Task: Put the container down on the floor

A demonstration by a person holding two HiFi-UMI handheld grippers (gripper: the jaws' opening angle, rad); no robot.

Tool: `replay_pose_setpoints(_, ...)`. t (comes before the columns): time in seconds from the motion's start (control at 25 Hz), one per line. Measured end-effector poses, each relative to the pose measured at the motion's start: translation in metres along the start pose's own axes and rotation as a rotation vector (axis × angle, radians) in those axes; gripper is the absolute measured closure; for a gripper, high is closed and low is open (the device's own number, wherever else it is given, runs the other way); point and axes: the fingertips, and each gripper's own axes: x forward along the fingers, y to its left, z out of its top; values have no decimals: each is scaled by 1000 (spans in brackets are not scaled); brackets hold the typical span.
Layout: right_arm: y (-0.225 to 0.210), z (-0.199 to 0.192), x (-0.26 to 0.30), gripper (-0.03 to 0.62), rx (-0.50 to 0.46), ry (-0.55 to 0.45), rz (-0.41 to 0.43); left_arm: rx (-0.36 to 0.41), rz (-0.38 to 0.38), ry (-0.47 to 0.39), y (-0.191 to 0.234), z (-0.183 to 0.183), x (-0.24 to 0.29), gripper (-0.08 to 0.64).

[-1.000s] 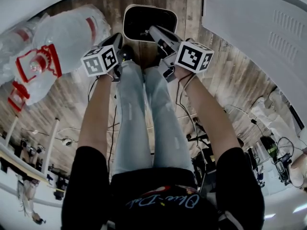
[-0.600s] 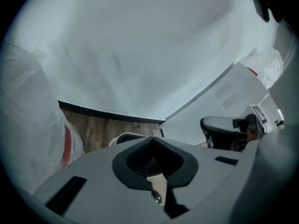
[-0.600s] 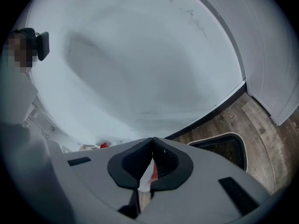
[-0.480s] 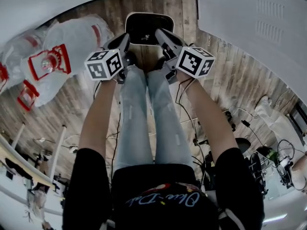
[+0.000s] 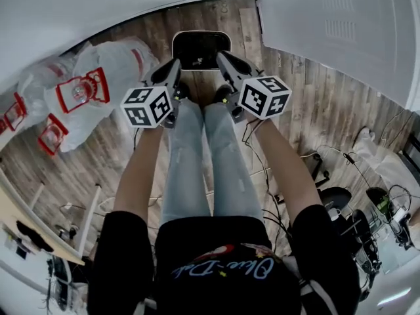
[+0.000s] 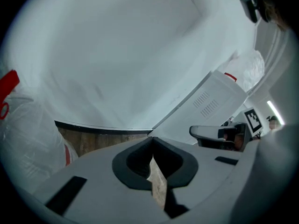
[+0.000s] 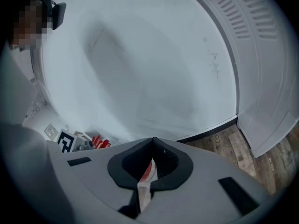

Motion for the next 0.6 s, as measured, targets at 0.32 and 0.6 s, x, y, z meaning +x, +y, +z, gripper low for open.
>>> replay_pose_setpoints(0.32,28,36,-38,594,-73,-94,-43,124,-42,-46,-55,33,-40,555)
replay_pose_setpoints(0.6,69,71,-77,594,-162,-169,-44,234,-98,-135,-116,76,-78,555)
